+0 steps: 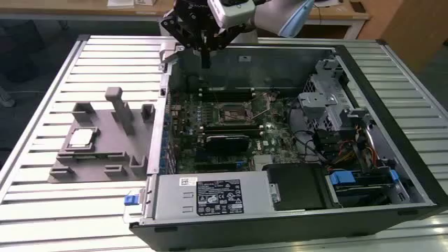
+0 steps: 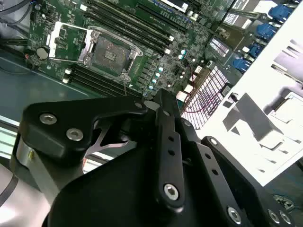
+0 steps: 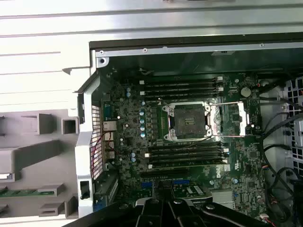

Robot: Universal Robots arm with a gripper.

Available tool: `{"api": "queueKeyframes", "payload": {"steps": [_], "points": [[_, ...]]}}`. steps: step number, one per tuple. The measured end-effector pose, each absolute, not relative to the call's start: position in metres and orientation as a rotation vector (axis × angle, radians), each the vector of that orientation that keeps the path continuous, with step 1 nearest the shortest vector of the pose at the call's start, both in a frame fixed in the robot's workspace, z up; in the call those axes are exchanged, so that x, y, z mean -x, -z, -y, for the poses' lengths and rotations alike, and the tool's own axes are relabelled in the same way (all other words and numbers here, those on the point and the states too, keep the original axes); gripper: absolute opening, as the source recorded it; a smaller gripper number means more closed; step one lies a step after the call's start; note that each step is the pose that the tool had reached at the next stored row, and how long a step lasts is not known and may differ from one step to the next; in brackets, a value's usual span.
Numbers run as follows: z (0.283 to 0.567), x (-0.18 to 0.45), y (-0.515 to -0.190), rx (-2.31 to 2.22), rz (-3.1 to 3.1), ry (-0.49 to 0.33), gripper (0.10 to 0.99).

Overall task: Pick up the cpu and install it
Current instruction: 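Reach for the cpu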

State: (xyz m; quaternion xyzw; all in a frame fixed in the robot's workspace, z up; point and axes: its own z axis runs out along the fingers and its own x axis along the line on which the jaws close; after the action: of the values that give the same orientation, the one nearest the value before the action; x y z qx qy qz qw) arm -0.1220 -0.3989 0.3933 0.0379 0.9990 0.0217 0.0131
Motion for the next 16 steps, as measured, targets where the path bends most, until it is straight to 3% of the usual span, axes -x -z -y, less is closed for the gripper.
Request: {"api": "queueKeyframes", "payload": {"steps": [16], "points": [[0.399, 0.1254, -0.3933, -0.118, -3.113, -0.068, 0.106]]}}
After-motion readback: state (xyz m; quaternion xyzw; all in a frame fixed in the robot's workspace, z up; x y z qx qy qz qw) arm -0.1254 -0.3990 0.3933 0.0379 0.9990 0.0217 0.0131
